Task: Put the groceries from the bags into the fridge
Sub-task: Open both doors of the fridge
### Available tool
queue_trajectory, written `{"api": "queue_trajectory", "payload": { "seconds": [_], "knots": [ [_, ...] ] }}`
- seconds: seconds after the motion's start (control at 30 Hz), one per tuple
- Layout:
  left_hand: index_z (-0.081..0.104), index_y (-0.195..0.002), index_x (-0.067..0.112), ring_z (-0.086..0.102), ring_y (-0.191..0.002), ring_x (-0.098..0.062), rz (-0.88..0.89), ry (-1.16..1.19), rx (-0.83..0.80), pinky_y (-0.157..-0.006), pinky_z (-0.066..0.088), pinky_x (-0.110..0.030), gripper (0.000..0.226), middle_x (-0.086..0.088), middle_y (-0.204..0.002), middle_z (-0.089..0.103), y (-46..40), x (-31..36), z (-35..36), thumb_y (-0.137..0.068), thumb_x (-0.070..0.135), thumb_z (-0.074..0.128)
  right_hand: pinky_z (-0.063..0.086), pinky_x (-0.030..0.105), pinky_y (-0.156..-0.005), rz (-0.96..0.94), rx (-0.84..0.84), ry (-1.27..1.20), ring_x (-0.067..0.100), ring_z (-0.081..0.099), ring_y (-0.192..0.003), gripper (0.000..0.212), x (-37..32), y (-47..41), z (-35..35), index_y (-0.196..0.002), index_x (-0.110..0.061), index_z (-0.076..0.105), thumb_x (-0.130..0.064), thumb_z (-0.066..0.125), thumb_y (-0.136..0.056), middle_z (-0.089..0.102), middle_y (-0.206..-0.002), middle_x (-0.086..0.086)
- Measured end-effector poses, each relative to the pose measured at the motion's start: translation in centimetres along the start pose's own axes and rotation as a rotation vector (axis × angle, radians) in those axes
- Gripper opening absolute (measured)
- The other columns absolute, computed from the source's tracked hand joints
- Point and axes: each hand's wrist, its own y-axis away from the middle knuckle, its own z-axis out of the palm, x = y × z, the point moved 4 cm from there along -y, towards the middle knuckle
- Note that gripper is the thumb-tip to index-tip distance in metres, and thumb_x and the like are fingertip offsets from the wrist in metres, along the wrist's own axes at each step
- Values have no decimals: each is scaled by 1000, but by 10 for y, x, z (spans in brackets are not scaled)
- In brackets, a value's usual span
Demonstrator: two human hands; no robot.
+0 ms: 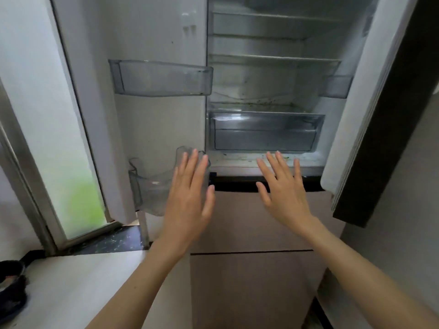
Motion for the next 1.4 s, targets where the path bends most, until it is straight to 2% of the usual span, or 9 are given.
{"api": "queue_trajectory", "payload": {
  "seconds": [0.1, 0.23, 0.37, 0.57, 0.8, 1.0, 1.17, 1.27, 1.4],
  "knots": [
    [22, -146, 15, 5, -145, -15, 47, 74, -114, -117, 17, -43, 56, -2, -155, 17, -24, 35, 44, -94, 33, 32, 8, 56, -113, 102, -17, 203, 32, 26, -140, 55, 68, 8, -20, -137, -12, 43, -28, 59, -86, 38, -146, 16],
    [11, -148, 21, -7, -143, -4, 68, 168, -289, -119, 4, -31, 55, 7, -156, 4, -43, 85, 107, -99, 32, 35, 3, 58, -111, 168, -98, 409, 33, 26, -140, 61, 146, 25, -37, -137, -12, 45, -30, 64, -82, 37, -147, 16],
    [1, -148, 24, -12, -140, -1, 51, 248, -412, -113, -5, -21, 58, 10, -156, -7, -54, 127, 167, -100, 33, 32, 10, 61, -110, 76, -120, 495, 30, 30, -139, 63, 189, 40, -37, -137, -17, 45, -30, 66, -80, 37, -149, 7],
    [-5, -147, 27, -10, -140, -4, 26, 311, -528, -110, -4, -22, 63, 9, -156, -9, -70, 173, 228, -99, 33, 35, 14, 58, -111, -56, -23, 508, 28, 24, -140, 59, 223, 60, -43, -138, -21, 42, -31, 60, -83, 34, -150, 5],
    [-8, -147, 23, -9, -142, -7, 129, 430, -625, -112, -1, -22, 67, 11, -155, -7, -62, 235, 267, -99, 27, 37, 20, 50, -113, 105, 13, 414, 30, 23, -140, 53, 276, 108, -62, -139, -10, 35, -29, 40, -90, 30, -150, 10],
    [-10, -145, 29, -9, -140, -3, 210, 644, -722, -110, -1, -19, 68, 19, -149, -8, -57, 307, 305, -99, 17, 38, 12, 36, -117, 409, 3, -26, 23, 1, -144, 70, 327, 129, -79, -146, -8, 1, -24, 47, -96, -7, -153, 4],
    [-3, -148, 20, -9, -144, -14, 373, 474, -774, -114, 0, -27, 62, 7, -157, -5, -77, 347, 339, -99, 15, 35, 15, 34, -118, 565, -46, -195, 18, -7, -145, 69, 376, 124, -84, -147, -12, -10, -25, 38, -99, -29, -148, -6],
    [-3, -148, 18, -9, -144, -19, 470, 326, -796, -117, 3, -37, 61, 4, -157, -5, -89, 360, 355, -99, 18, 34, 20, 34, -115, 648, -77, -254, 23, 3, -146, 67, 401, 117, -79, -149, -19, -6, -29, 38, -99, -27, -153, 2],
    [-4, -148, 19, -11, -144, -18, 501, 216, -791, -116, 0, -37, 62, 4, -157, -9, -101, 363, 371, -99, 24, 33, 21, 35, -113, 714, -98, -286, 25, 11, -145, 67, 428, 110, -72, -149, -22, -2, -33, 40, -98, -23, -155, 5]
  ]
}}
